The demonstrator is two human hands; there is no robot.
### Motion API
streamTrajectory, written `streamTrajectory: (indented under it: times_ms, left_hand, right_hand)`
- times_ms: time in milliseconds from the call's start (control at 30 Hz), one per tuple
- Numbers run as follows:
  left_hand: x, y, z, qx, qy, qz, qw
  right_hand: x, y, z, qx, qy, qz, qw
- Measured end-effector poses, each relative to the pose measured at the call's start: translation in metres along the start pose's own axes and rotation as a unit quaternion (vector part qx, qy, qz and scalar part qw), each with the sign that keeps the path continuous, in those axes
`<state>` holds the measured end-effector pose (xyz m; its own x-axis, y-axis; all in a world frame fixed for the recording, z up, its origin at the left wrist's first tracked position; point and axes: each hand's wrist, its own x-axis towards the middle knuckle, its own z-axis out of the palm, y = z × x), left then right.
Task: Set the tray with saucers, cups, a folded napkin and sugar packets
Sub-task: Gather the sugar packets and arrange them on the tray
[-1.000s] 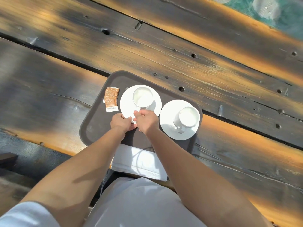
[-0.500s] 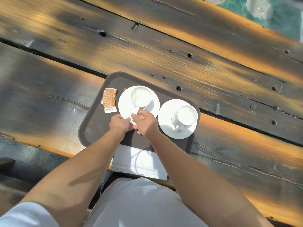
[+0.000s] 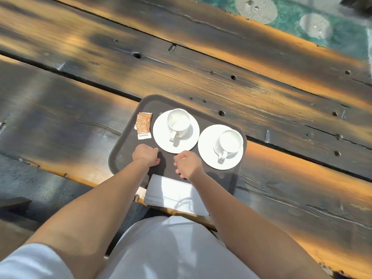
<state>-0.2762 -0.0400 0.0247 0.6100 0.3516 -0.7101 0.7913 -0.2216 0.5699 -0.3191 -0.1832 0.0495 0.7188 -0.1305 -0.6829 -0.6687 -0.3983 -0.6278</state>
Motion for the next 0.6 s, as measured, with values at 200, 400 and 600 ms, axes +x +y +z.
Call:
streamTrajectory:
  times_ms: [200,400,600]
  left_hand:
    - [0.004,0.004,-0.041,0.150,0.048,0.084,0.984]
    - [0.038,0.019,-0.062,0.213,0.040,0.129,0.968]
    - [0.071,0.032,-0.070,0.200,-0.013,0.181,0.963]
  right_hand:
    - [0.002,-0.028,0.023,-0.067,-0.021,-0.052,0.996]
    - [0.023,-0.057,0.051,-0.055,-0.010,-0.027,0.998]
    - [0.048,-0.083,0.089,0.193,-0.047,0.181,0.963]
